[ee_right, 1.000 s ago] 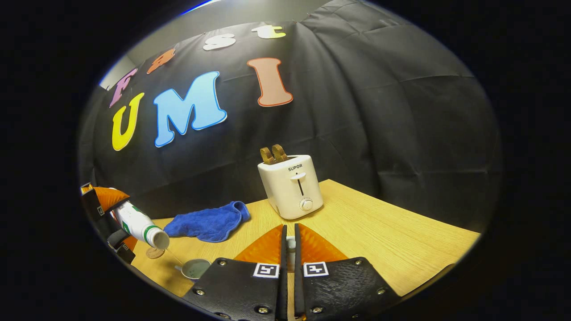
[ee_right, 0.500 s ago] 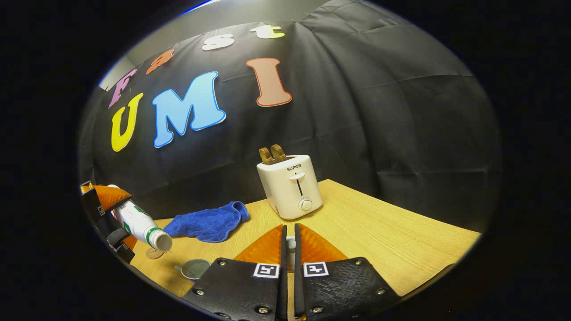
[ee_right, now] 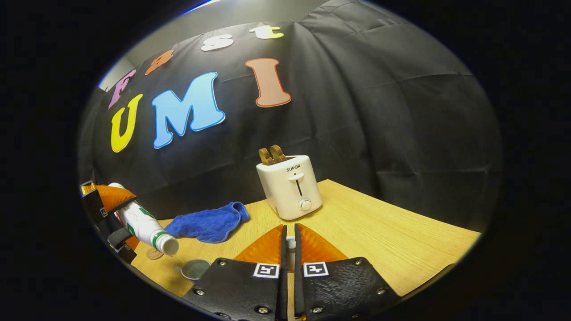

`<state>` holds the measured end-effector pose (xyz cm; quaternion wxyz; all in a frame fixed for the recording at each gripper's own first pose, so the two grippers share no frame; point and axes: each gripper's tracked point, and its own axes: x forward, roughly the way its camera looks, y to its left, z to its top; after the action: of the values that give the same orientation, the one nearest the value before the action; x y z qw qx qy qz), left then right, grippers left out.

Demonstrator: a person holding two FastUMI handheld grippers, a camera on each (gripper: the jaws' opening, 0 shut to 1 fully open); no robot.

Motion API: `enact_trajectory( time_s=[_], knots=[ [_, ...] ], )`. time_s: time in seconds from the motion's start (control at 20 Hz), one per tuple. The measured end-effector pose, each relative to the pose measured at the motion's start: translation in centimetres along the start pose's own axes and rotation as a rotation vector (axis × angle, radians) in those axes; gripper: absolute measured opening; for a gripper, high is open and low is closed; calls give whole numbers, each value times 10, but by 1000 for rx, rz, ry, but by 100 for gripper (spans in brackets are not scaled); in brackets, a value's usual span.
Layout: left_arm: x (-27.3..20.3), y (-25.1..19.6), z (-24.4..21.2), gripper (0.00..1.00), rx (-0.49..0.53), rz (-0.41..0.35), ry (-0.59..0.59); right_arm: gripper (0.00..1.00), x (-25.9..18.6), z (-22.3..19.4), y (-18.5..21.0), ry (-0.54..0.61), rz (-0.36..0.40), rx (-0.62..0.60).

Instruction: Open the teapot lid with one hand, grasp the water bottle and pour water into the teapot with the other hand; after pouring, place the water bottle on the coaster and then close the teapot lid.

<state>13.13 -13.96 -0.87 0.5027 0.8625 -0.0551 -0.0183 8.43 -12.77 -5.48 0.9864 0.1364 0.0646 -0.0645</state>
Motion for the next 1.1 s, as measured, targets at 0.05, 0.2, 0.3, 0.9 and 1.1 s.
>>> enact_trajectory(
  time_s=[0.05,0.2,0.3,0.9,1.1],
  knots=[
    [0,0,1,80,3,1,-1,6,0,0,0,1,1,0],
    [1,2,0,81,4,10,-5,6,-1,0,1,-1,4,2],
    [1,2,0,81,1,13,-7,6,0,0,0,-1,2,3],
    [-3,-36,-5,76,-306,-106,-11,6,0,3,-2,-4,15,58],
    [-14,-47,-18,79,-440,-121,5,6,2,0,-3,1,10,59]
  ],
)
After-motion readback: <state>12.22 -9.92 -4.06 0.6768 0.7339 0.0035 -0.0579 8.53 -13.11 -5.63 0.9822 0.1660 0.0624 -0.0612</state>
